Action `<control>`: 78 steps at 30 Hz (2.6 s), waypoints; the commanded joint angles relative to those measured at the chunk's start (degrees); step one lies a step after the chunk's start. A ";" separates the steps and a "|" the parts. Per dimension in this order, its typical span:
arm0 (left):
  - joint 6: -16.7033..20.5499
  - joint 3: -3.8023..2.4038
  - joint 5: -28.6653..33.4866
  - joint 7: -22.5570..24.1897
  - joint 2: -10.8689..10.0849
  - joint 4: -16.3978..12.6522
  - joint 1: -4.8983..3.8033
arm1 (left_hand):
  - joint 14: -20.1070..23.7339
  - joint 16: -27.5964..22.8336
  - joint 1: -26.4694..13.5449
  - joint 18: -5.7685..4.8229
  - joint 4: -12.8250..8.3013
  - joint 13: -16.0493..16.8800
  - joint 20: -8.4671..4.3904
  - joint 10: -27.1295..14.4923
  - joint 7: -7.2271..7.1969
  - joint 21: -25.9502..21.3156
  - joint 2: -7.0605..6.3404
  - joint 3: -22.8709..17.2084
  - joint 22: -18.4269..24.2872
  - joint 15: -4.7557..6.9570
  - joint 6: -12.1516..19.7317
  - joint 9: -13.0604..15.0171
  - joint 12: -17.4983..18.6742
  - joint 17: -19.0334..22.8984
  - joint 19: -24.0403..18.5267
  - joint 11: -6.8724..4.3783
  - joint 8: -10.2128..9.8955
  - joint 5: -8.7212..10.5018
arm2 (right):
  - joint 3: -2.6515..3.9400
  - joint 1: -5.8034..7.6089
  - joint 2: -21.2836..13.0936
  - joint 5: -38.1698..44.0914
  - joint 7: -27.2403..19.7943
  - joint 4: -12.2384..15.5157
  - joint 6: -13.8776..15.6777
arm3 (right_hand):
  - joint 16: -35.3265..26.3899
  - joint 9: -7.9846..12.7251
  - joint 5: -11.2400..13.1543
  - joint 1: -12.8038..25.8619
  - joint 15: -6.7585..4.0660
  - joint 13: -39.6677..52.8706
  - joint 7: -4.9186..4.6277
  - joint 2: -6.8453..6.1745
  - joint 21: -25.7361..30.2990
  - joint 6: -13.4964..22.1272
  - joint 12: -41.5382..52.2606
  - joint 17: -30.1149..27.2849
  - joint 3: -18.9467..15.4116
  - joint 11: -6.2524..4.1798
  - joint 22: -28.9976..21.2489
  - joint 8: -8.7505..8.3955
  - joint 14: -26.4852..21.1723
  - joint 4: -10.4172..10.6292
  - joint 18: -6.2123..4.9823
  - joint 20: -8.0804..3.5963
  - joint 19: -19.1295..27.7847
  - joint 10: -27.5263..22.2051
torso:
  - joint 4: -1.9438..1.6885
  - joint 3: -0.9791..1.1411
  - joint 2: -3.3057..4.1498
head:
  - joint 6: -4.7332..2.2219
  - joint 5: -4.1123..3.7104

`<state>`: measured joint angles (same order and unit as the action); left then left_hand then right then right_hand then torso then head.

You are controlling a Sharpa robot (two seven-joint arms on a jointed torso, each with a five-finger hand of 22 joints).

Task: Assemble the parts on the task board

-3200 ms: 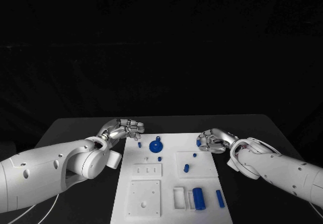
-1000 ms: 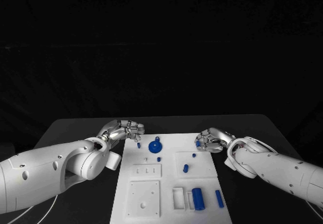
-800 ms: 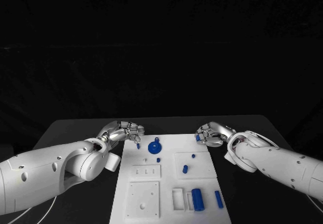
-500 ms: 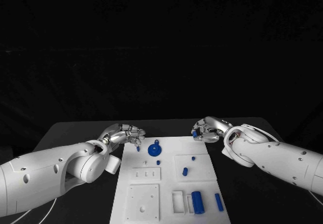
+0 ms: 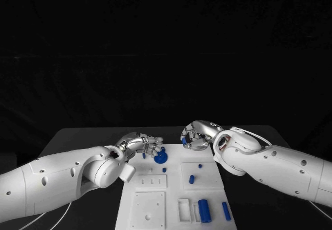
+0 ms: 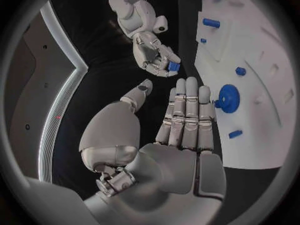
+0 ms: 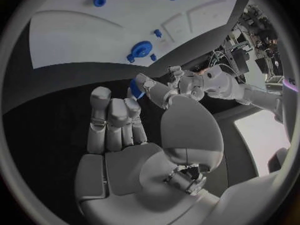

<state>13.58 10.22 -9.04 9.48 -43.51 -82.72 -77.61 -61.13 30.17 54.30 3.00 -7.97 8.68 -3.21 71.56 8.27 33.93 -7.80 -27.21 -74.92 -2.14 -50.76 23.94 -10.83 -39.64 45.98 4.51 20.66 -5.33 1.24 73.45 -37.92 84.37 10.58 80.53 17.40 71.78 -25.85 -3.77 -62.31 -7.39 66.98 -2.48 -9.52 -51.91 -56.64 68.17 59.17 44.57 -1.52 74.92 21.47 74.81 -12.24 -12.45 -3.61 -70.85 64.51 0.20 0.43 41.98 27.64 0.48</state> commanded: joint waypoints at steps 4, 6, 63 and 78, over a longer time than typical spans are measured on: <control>1.10 -0.03 -1.48 -4.39 1.82 0.26 -0.03 | -0.17 0.30 -1.03 0.41 0.87 0.06 -0.40 0.01 0.33 0.32 -0.23 -0.05 -0.67 0.11 0.23 -0.29 -0.14 -0.16 -0.08 0.06 -0.61 0.35 | -0.17 0.04 2.43 4.38 6.79 2.15 -1.07 | -0.22 -0.63 -3.84 0.35 -0.50 0.54 -2.16 -1.20 -0.31 -3.33 0.75 0.17 -0.58 -0.21 0.92 0.37 0.17 0.85 -2.55 -0.10 -0.77 1.39 | -0.10 -0.04 -0.93 | 0.35 0.65; 1.17 -0.02 -1.92 -5.19 2.45 0.55 -0.03 | -0.11 0.38 -1.41 0.40 1.29 0.06 -0.42 -0.14 0.37 0.34 -0.42 -0.09 -0.67 0.12 0.25 -0.37 -0.10 -0.22 -0.11 0.13 -0.71 0.57 | -0.48 0.03 3.06 4.82 8.07 2.82 -1.42 | -0.22 -0.65 -4.04 0.49 -0.53 0.73 -2.12 -1.27 -0.33 -3.46 0.92 0.19 -0.78 -0.24 0.92 0.39 0.19 0.97 -2.55 -0.08 -0.83 1.68 | -0.11 -0.01 -1.05 | 0.47 0.88; -0.10 0.00 -5.59 -10.99 3.50 0.78 -0.04 | -1.67 3.78 0.77 0.21 -2.42 1.99 -1.63 4.86 -2.22 2.37 3.52 -1.56 -0.78 1.43 -6.52 0.06 -2.86 -1.72 1.40 -2.33 0.96 -0.34 | -2.46 -0.02 5.96 8.52 11.11 4.95 -4.79 | -0.40 -0.61 -3.96 0.68 -0.69 0.94 -1.94 -1.61 -0.23 -3.83 0.94 0.19 -1.14 -0.42 0.85 0.24 0.21 1.88 -2.55 0.17 -0.89 2.16 | -0.20 0.00 -1.20 | 1.78 0.96; -0.03 0.00 -6.15 -11.01 3.29 1.06 -0.03 | -2.45 6.20 2.70 -0.08 -3.21 2.91 -2.42 6.79 -3.09 4.24 6.21 -7.33 -1.10 2.21 -8.77 0.88 -3.76 -2.41 2.39 -3.15 1.52 -7.65 | -2.48 -0.06 5.81 8.49 11.22 4.78 -5.21 | -0.44 -0.61 -4.35 0.68 -0.70 1.02 -1.94 -1.61 -0.21 -3.88 0.97 0.19 -1.18 -0.42 0.85 0.20 0.22 2.00 -2.55 0.22 -0.89 2.25 | -0.19 -0.01 -1.18 | 1.86 0.87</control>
<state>13.91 10.31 -14.82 -2.40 -40.30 -81.64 -77.53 -63.26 36.43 57.23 2.92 -11.19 11.61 -5.74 78.14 5.86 38.15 -1.99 -34.47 -74.91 0.01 -58.49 24.35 -14.37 -42.05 48.14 1.23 21.84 -13.38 -1.20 73.48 -32.15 92.19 21.71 85.27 13.49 71.56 -26.30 -8.01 -61.19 -7.51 67.97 -2.05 -11.12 -51.90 -57.84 68.93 59.27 43.33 -1.84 74.95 21.60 75.05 -10.50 -12.51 -3.58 -71.44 66.36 0.03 0.42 40.79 29.46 1.40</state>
